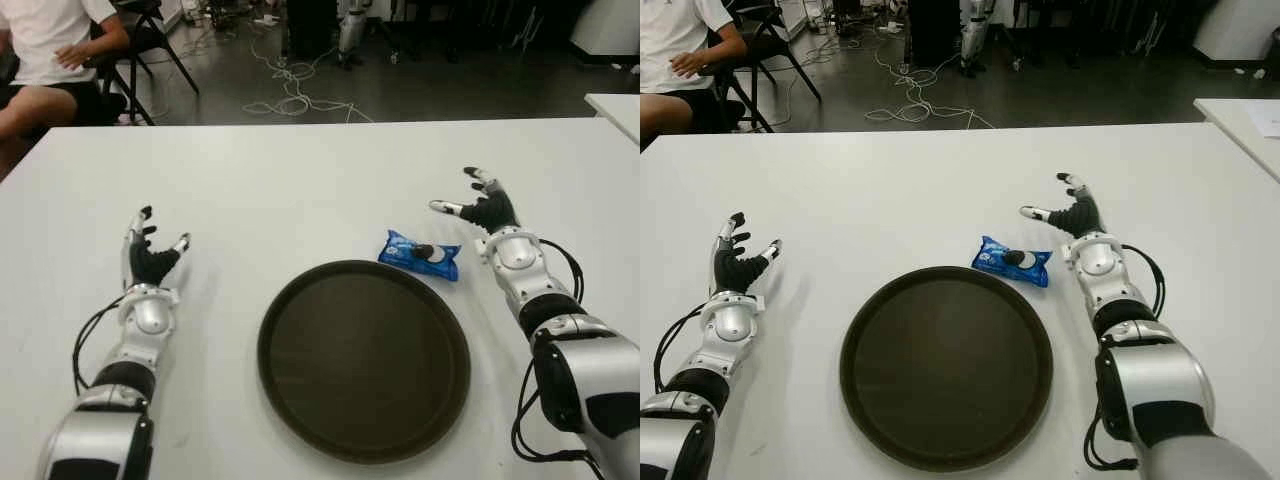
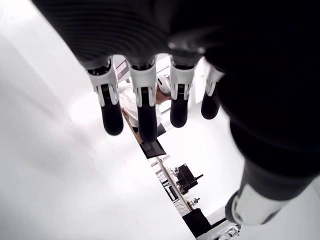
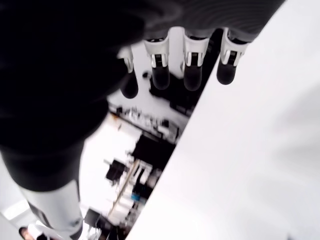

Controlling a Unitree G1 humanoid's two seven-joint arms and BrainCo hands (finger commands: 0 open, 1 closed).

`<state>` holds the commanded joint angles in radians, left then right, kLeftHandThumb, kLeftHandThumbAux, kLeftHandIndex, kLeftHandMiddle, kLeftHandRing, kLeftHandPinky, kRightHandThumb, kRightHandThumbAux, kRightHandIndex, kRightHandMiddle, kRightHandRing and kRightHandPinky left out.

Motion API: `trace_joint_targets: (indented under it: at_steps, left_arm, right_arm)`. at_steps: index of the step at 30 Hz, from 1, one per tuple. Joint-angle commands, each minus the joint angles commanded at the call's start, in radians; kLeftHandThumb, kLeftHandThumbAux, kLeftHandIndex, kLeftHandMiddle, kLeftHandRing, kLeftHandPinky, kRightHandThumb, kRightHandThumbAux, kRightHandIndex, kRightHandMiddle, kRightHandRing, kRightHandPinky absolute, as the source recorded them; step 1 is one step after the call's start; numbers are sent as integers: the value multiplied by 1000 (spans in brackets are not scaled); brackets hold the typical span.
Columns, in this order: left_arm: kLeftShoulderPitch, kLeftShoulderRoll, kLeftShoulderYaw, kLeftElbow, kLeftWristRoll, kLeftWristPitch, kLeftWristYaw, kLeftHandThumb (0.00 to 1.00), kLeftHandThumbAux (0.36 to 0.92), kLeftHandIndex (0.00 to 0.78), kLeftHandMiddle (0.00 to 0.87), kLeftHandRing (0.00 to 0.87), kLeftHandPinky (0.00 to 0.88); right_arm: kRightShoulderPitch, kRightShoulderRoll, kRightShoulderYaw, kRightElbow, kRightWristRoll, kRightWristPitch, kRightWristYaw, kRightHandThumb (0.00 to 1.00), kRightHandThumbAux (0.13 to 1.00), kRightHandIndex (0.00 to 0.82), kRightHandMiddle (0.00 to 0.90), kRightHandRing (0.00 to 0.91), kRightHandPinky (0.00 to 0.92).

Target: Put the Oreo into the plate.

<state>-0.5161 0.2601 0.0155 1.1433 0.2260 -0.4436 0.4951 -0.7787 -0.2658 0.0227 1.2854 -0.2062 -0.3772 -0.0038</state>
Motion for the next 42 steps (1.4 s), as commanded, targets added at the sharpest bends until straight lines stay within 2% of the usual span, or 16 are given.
trace_joint_targets:
  at_steps: [7, 11, 18, 28, 36, 42]
  left_arm:
    - [-1, 3, -7, -1, 9, -4, 4, 210, 740, 76, 131, 139, 148]
    - [-2, 5, -8, -1, 10, -5, 5, 215, 744, 78, 140, 154, 177]
    - [-3, 4, -1, 4, 3, -8, -2, 252, 741, 85, 144, 157, 174]
    - [-2, 7, -7, 0, 10, 1, -4, 216, 723, 73, 134, 145, 164]
    - [-1, 7, -4, 1, 8, -4, -6, 222, 725, 79, 145, 162, 198]
    - [-2, 8, -2, 4, 6, -8, -10, 217, 730, 83, 142, 158, 183]
  right_arm:
    - [-5, -18, 34, -8, -13, -20, 112, 0, 735, 197, 102, 62, 29]
    - [-10, -20, 43, -9, -18, -13, 147, 0, 730, 190, 102, 68, 34]
    - [-8, -21, 50, -17, -20, -12, 182, 0, 743, 157, 90, 72, 51]
    - [-1, -26, 68, -32, -30, -38, 215, 0, 724, 138, 87, 66, 35]
    - [-5, -30, 67, -20, -23, -39, 284, 0, 677, 176, 118, 69, 28]
    - [-2, -34, 62, -25, -17, -47, 327, 0, 682, 188, 128, 66, 24]
